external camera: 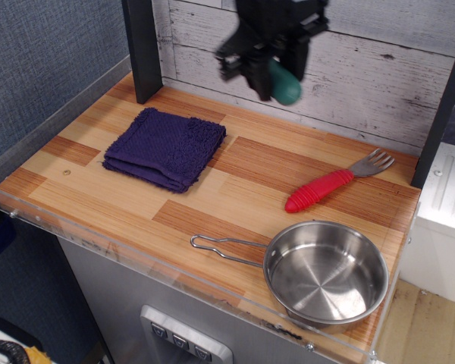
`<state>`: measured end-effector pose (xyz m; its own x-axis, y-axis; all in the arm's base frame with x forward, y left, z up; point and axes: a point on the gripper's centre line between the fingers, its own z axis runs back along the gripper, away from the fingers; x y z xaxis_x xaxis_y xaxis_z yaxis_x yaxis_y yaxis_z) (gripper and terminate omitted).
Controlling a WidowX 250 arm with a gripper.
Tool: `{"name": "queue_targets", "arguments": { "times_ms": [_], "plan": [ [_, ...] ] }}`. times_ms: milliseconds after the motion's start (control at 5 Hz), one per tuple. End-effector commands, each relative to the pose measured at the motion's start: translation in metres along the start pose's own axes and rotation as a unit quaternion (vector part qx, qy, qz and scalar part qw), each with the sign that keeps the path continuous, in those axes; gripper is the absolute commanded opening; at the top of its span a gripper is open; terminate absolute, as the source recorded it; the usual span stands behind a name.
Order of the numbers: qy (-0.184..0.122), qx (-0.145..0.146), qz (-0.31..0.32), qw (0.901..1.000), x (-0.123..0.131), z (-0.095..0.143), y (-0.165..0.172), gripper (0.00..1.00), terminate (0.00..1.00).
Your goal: Put the pickle on the other side of the purple rag, in the corner.
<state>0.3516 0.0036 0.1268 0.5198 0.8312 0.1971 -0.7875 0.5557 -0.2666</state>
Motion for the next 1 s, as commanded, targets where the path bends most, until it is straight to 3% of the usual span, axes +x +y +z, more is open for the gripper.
{"name": "queue_targets", "arguments": {
  "times_ms": [0, 400, 800],
  "plan": [
    [-0.038, -0.004, 0.047, 0.9981, 0.033, 0.045, 0.061, 0.0, 0.0],
    [-0.053, 0.044, 0.074, 0.9949, 0.061, 0.04, 0.122, 0.0, 0.0],
    [-0.047, 0.059, 0.066, 0.9949, 0.068, 0.018, 0.152, 0.0, 0.0]
  ]
}}
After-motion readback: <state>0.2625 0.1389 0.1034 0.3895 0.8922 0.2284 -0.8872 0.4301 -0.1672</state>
